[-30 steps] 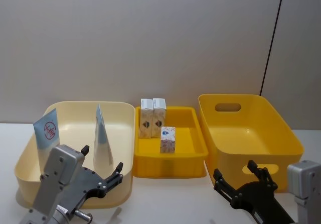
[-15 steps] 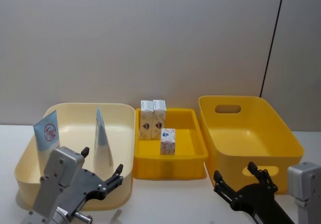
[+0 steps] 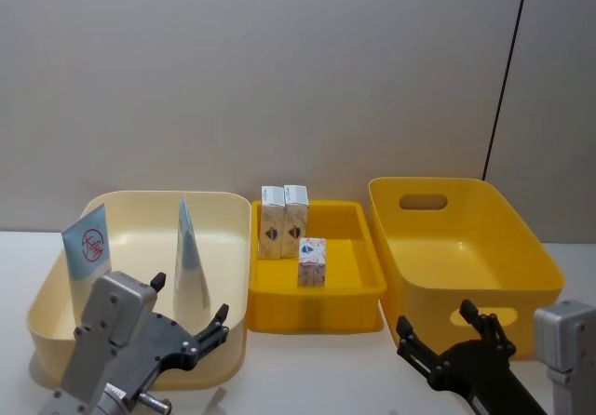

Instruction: Bimanual collaborative sorting of washing and personal care products

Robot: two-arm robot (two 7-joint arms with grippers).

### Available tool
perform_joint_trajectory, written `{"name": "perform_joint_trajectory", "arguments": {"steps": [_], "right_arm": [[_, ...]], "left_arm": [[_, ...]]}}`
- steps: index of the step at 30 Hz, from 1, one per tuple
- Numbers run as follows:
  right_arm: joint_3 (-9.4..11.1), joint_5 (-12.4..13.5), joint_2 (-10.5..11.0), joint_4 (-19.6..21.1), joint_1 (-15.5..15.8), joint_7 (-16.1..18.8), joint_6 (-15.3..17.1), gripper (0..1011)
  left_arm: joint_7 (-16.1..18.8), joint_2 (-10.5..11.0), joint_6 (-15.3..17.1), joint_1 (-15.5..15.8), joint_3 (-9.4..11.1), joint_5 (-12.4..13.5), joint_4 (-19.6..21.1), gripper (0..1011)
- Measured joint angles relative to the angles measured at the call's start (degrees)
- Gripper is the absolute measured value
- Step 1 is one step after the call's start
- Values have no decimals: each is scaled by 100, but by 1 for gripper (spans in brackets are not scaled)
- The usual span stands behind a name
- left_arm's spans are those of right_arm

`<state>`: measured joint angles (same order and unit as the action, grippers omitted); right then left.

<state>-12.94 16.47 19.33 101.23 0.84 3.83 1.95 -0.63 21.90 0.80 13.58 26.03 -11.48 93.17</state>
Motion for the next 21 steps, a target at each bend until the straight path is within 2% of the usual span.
{"name": "perform_joint_trajectory", "arguments": {"steps": [16, 21], "right_arm": [[0, -2, 0, 0, 0, 1, 0, 1001], [-30, -79, 31, -7, -35, 43, -14, 1001]], "left_arm": [[0, 0, 0, 0, 0, 0, 0, 1003], [0, 0, 0, 0, 0, 0, 1, 1003]]}}
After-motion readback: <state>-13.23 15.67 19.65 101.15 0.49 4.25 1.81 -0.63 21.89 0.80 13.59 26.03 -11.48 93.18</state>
